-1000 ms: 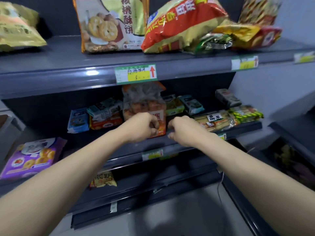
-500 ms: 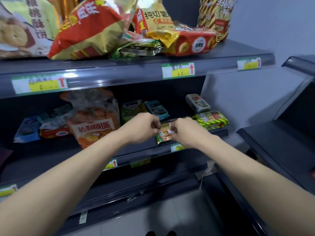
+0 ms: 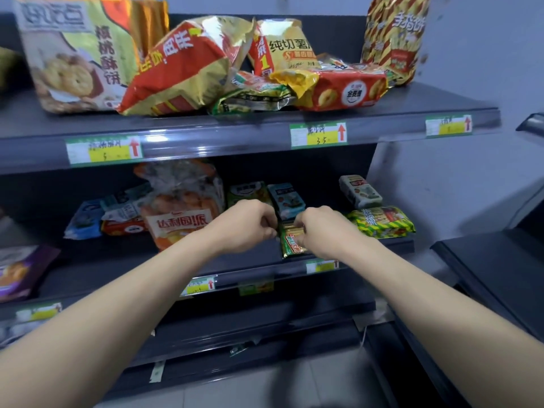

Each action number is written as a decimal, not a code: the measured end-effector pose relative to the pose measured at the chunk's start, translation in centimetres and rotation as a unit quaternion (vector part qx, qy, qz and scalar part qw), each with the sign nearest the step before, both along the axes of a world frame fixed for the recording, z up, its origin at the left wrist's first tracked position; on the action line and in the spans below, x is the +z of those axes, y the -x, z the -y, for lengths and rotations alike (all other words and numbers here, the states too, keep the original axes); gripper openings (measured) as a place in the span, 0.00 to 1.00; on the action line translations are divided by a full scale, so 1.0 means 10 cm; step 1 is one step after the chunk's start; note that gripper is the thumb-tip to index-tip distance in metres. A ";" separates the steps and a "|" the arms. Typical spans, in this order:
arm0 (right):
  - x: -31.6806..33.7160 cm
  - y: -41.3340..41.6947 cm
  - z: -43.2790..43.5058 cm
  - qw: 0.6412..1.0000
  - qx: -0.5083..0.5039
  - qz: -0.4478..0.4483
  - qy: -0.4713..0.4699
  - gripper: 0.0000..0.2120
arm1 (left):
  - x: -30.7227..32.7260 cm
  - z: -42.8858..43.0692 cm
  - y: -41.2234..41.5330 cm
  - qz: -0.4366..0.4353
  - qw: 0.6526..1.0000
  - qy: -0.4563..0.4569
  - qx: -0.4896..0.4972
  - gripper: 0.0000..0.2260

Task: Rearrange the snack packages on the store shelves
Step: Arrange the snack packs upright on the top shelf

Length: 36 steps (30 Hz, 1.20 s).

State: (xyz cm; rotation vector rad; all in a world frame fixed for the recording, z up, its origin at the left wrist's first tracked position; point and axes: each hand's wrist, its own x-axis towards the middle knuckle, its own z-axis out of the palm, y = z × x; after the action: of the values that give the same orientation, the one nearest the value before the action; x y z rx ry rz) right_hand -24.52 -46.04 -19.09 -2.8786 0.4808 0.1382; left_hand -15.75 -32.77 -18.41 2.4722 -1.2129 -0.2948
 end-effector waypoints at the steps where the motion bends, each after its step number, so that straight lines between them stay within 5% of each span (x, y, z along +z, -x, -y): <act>1: 0.00 -0.01 -0.04 1.000 0.002 0.000 0.000 0.16 | 0.00 -0.04 -0.01 0.002 1.000 -0.001 0.002 0.08; 19: -0.06 0.01 -0.53 0.998 -0.055 -0.002 -0.001 0.15 | -0.12 -0.47 -0.04 -0.028 0.998 0.009 -0.063 0.06; 31: -0.32 0.35 1.32 0.984 -0.167 -0.019 0.058 0.14 | -0.39 1.08 0.30 -0.081 0.990 0.020 -0.118 0.03; 36: -0.61 0.32 2.34 0.988 -0.147 -0.044 0.024 0.15 | -0.73 2.09 0.40 -0.207 0.976 0.045 -0.050 0.04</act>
State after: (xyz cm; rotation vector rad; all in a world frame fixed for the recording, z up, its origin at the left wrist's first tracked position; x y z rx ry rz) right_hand -27.71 -69.40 -25.17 -2.8163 0.9294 0.2063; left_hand -19.73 -53.62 -25.72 2.1316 -1.1396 -0.7258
